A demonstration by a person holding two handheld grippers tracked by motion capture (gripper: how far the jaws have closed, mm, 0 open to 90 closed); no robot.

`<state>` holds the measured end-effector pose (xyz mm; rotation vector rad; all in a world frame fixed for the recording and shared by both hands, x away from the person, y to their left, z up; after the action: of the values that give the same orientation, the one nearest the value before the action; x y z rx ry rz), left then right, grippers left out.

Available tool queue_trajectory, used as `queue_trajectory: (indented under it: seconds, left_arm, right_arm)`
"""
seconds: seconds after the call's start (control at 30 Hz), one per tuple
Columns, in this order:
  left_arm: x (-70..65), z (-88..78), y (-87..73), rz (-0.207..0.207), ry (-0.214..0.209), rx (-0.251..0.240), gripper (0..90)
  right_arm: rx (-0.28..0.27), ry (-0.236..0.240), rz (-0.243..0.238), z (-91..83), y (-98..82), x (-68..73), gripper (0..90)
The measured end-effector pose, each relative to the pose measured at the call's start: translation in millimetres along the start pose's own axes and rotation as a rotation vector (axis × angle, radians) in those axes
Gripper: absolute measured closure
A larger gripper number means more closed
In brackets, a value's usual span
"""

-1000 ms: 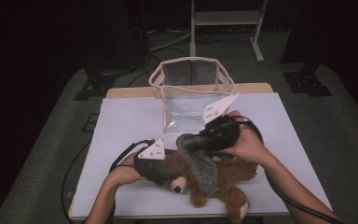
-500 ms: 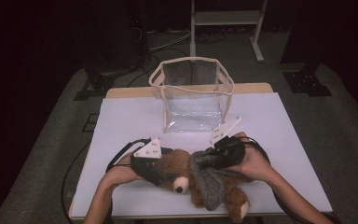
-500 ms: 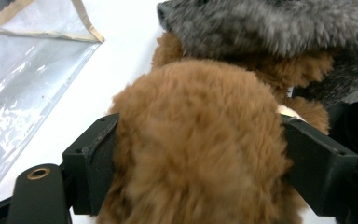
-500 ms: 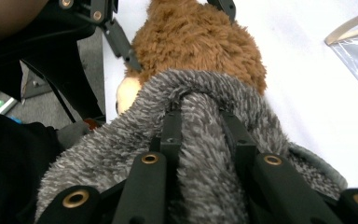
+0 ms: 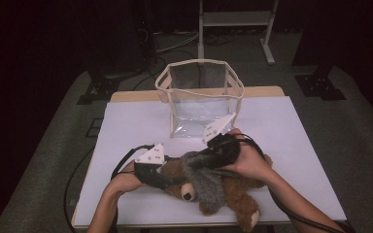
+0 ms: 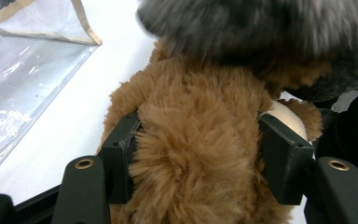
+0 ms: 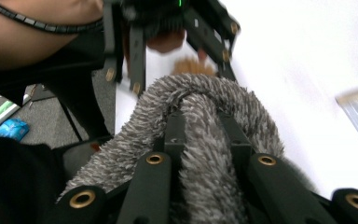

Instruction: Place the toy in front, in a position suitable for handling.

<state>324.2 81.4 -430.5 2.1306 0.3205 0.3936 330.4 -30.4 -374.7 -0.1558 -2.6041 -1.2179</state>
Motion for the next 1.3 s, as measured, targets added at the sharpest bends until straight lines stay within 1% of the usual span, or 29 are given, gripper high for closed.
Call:
queue_trajectory:
  seconds: [0.07,0.17,0.23,0.3,0.37,0.43,0.47,0.5,0.57,0.6,0.7,0.77,0.8,0.83,0.9,0.97,1.03,1.1,1.17,1.27,1.3]
  left_arm:
    - [-1.6,-0.6,-0.1,0.005,-0.006,0.001,38.3]
    - [-1.6,-0.7,-2.5,0.0,-0.011,0.007,37.9]
    - [-1.5,-1.4,-3.9,-0.003,-0.018,0.005,37.1]
    - [-2.1,-1.1,-3.5,0.004,-0.011,0.011,35.6]
    - [-1.4,-0.7,-3.1,0.003,-0.006,0.02,34.6]
    - [-1.0,-0.6,-3.4,-0.006,-0.006,0.017,33.9]
    - [-0.7,-0.7,-3.3,0.001,-0.004,0.013,33.9]
    - [-1.3,-0.8,-2.9,0.002,-0.005,0.013,33.9]
    - [-1.7,-0.6,-2.3,0.011,-0.001,0.023,33.3]
    - [-1.4,-0.8,-2.2,0.015,0.0,0.029,33.0]
    - [-0.9,-0.6,-2.2,0.013,0.0,0.026,32.7]
    - [-0.9,-0.7,-2.1,0.015,0.001,0.031,32.5]
    - [-0.9,-0.5,-1.9,0.017,0.002,0.031,32.5]
    - [-1.2,-0.4,-1.6,0.017,0.002,0.031,32.4]
    - [-1.7,-0.4,-1.2,0.022,0.003,0.032,32.3]
    - [-2.4,-0.5,-1.1,0.029,0.005,0.035,31.8]
    - [-2.8,-0.7,-1.6,0.031,0.005,0.037,31.5]
    - [-2.6,-1.1,-2.7,0.033,0.004,0.036,31.1]
    - [-2.7,-1.5,-2.9,0.032,0.002,0.033,31.1]
    - [-3.2,-1.2,-2.3,0.027,0.003,0.032,31.1]
    - [-3.2,-1.2,-2.4,0.027,0.003,0.032,31.0]
  right_arm:
    - [-0.006,0.01,-0.003,12.5,8.5,-4.7,75.9]
    - [0.005,0.016,0.022,28.0,10.4,-13.0,75.9]
    - [0.03,0.022,0.034,31.7,5.6,-14.2,75.9]
    - [0.045,0.015,0.025,27.0,0.5,-10.9,75.9]
    - [0.061,-0.008,0.025,16.8,-7.8,-6.5,75.9]
    - [0.079,-0.042,0.03,3.5,-20.5,-4.4,75.9]
    - [0.073,-0.055,0.032,-4.3,-27.7,-4.1,75.9]
    - [0.054,-0.057,0.05,-13.1,-34.4,-3.0,75.9]
    - [-0.019,-0.055,0.086,-32.6,-43.7,0.1,75.8]
    - [-0.043,-0.07,0.097,-43.1,-47.4,1.2,75.8]
    - [-0.088,-0.122,0.116,-71.2,-57.9,1.2,75.7]
    - [-0.102,-0.148,0.13,-83.0,-64.7,-1.7,75.7]
    - [-0.106,-0.152,0.141,-85.6,-67.4,-3.4,75.7]
    - [-0.103,-0.155,0.15,-85.5,-70.0,-5.5,75.6]
    - [-0.088,-0.156,0.159,-79.2,-73.3,-9.8,75.3]
    - [-0.072,-0.129,0.162,-66.9,-73.8,-11.6,74.9]
    - [-0.057,-0.102,0.15,-51.6,-71.9,-10.6,74.0]
    - [-0.043,-0.091,0.131,-41.1,-69.7,-7.8,73.5]
    - [-0.046,-0.103,0.116,-42.7,-68.2,-6.0,73.5]
    - [-0.082,-0.113,0.12,-55.1,-71.6,-4.5,75.2]
    - [-0.103,-0.114,0.124,-60.8,-73.4,-3.5,75.7]
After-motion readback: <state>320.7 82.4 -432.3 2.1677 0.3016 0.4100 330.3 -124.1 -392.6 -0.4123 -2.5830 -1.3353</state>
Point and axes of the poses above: each handheld gripper's, and its own axes: z roughly forward along the jaws, y roughly out of its top, x roughly to its left, the point moved 8 cm from there along z, roughly forward along the jaws, and after that the axes turned 13 degrees about y, right-handed, at the moved point
